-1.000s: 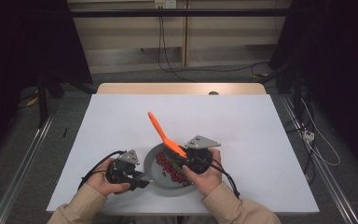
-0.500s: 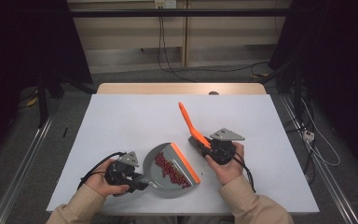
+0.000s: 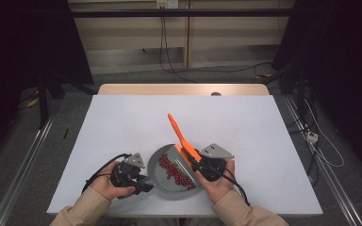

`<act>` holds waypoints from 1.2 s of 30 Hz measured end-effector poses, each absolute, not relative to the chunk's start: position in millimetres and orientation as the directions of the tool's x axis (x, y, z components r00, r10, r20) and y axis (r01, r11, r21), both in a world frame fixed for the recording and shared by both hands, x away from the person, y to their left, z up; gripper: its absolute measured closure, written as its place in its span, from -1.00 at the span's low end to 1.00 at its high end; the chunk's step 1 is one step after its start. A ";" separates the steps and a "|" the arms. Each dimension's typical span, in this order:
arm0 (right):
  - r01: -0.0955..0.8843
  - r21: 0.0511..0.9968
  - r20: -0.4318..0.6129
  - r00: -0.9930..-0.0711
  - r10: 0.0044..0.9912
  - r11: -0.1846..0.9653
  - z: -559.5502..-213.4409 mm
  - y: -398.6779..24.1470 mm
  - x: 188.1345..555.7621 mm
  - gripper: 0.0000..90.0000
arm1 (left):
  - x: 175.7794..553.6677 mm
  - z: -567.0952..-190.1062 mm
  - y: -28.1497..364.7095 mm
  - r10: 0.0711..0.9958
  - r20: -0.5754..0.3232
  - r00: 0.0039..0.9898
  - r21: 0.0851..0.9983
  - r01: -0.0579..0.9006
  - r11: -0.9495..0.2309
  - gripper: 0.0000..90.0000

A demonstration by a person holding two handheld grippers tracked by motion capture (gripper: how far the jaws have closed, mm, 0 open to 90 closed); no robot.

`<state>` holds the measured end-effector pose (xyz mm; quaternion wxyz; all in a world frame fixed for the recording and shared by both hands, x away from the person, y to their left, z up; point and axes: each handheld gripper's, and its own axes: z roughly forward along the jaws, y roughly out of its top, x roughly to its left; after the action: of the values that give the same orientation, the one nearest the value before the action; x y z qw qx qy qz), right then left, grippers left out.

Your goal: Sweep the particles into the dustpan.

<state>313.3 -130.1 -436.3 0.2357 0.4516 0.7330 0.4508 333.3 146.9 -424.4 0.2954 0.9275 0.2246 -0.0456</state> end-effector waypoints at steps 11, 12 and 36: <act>0.430 0.894 0.090 -0.456 0.886 0.130 -424.9 -153.5 325.1 0.57 | 337.3 -423.7 148.9 0.404 -0.215 0.889 0.536 0.454 -0.712 0.39; 0.429 0.892 0.074 -0.443 0.893 0.139 -426.3 -158.7 326.1 0.57 | 337.6 -423.7 149.2 0.406 -0.214 0.889 0.537 0.454 -0.711 0.39; 0.588 0.778 0.076 -0.436 0.897 0.220 -418.7 -150.5 330.3 0.58 | 337.1 -425.3 147.9 0.412 -0.225 0.883 0.529 0.465 -0.709 0.39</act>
<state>330.3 -150.5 -418.7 0.2004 0.4918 0.7548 0.3850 337.1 147.9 -425.3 0.2982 0.9234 0.2374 -0.0450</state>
